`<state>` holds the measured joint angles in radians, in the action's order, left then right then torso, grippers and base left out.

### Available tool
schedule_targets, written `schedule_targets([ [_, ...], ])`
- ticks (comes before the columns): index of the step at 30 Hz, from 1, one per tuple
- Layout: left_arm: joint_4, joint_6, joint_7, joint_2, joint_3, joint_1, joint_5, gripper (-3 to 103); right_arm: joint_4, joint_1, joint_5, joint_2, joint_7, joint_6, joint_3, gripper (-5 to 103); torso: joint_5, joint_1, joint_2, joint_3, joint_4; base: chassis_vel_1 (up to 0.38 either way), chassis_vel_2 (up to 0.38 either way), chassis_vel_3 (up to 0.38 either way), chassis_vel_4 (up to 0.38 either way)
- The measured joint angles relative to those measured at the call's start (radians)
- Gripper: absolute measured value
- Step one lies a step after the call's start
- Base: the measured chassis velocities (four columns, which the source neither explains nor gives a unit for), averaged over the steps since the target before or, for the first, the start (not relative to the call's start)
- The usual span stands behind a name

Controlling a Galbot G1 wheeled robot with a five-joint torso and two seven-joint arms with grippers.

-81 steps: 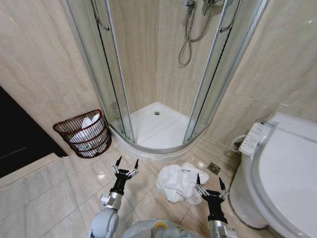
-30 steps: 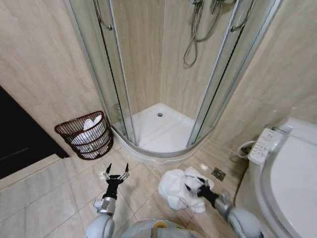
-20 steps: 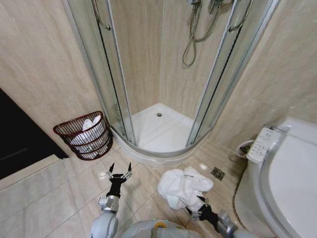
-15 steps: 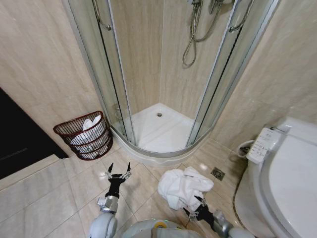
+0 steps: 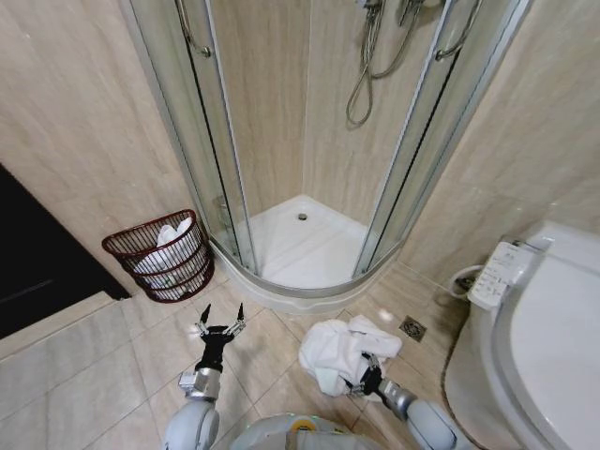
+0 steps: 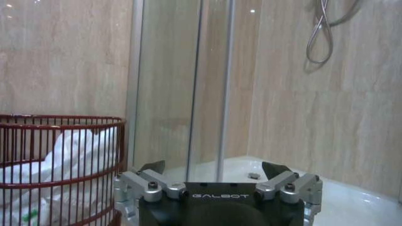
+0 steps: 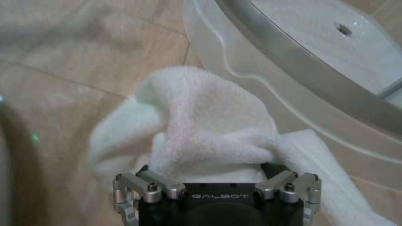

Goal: Discard the used towel into the hamper.

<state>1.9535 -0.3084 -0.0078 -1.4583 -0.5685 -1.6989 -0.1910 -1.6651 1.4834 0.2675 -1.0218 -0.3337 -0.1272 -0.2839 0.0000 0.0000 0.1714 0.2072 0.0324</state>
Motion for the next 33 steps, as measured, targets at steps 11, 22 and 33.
schedule_targets([
  [11, 0.000, -0.003, 0.002, 0.000, -0.026, -0.006, -0.004, 100, 0.182, -0.108, -0.058, -0.023, -0.030, 0.072, 0.011, 100, 0.0001, 0.000, 0.000, 0.000, 0.0000, 0.000, 0.000, 0.000, 0.000],
  [22, 0.012, 0.013, 0.002, -0.002, -0.039, -0.007, 0.002, 100, 0.354, -0.227, -0.126, -0.117, 0.037, 0.120, 0.053, 100, -0.0001, 0.000, 0.000, 0.000, 0.0000, 0.000, 0.000, 0.000, 0.000],
  [33, 0.046, 0.064, -0.005, -0.012, -0.003, 0.004, 0.027, 100, 0.454, -0.267, -0.256, -0.169, 0.019, 0.176, -0.044, 83, 0.0005, 0.000, 0.000, 0.000, 0.0000, 0.000, 0.000, 0.000, 0.000],
])
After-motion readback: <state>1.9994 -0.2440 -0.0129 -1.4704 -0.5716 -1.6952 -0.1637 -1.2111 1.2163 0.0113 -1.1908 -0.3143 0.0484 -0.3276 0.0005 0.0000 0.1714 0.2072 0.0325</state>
